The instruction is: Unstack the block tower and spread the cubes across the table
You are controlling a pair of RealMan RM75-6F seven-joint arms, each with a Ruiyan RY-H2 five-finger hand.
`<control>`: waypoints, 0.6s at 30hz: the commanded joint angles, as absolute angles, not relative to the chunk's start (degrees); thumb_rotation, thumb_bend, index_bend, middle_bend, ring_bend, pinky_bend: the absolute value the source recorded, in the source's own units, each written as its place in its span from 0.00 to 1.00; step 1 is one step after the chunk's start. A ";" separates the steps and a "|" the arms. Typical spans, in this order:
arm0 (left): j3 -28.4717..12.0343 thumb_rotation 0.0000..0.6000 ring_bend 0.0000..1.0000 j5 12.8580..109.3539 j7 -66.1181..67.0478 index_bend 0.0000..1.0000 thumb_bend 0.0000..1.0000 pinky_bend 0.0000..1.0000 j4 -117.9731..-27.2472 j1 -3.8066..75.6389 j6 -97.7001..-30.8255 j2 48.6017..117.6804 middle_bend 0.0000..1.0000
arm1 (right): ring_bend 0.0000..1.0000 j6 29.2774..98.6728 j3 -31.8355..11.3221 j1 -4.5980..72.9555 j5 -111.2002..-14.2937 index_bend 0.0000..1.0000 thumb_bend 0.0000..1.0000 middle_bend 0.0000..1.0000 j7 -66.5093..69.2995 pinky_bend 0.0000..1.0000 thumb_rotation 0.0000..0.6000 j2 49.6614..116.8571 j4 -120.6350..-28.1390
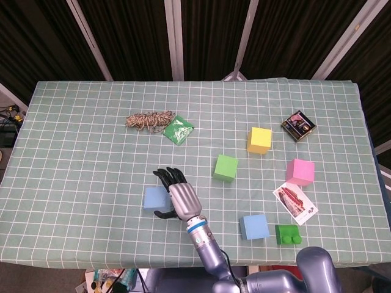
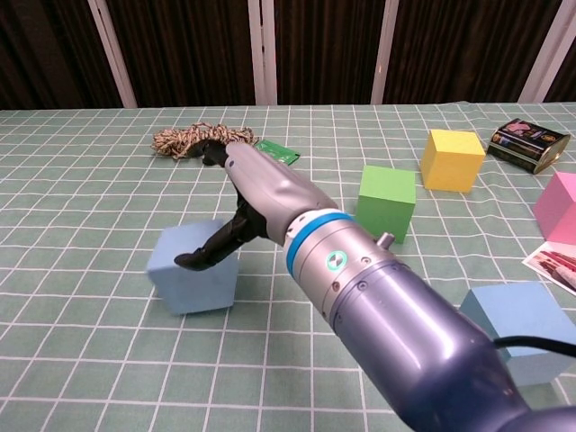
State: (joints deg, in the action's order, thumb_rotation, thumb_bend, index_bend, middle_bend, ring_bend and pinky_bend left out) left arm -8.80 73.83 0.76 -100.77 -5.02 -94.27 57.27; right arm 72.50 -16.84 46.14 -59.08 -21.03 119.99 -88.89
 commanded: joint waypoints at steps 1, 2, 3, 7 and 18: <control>-8.74 1.00 0.00 73.98 0.93 0.18 0.19 0.08 -100.73 -5.00 -94.33 57.34 0.00 | 0.00 73.78 -17.97 45.04 -61.09 0.11 0.17 0.09 -20.20 0.00 1.00 118.09 -90.33; -8.71 1.00 0.00 74.01 0.97 0.18 0.19 0.08 -100.74 -4.99 -94.31 57.35 0.00 | 0.00 74.04 -18.42 44.59 -61.41 0.11 0.17 0.09 -20.02 0.00 1.00 117.03 -91.23; -8.68 1.00 0.00 74.03 0.96 0.18 0.19 0.08 -100.75 -4.99 -94.29 57.34 0.00 | 0.00 74.11 -18.72 44.24 -61.53 0.11 0.17 0.09 -19.79 0.00 1.00 116.20 -92.06; -8.82 1.00 0.00 73.81 0.75 0.18 0.19 0.08 -100.66 -5.02 -94.33 57.26 0.00 | 0.07 75.44 -20.66 41.00 -63.04 0.12 0.17 0.12 -18.30 0.00 1.00 108.04 -98.86; -7.71 1.00 0.00 75.10 5.06 0.18 0.19 0.08 -101.24 -3.87 -93.24 58.71 0.00 | 0.10 77.83 -13.77 24.15 -72.32 0.13 0.17 0.18 -14.64 0.00 1.00 72.76 -112.65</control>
State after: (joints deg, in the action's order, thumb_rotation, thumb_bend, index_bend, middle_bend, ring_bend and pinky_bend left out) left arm -8.19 74.36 3.98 -101.09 -4.18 -93.35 58.19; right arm 75.91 -18.99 32.00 -65.93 -15.88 84.25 -107.54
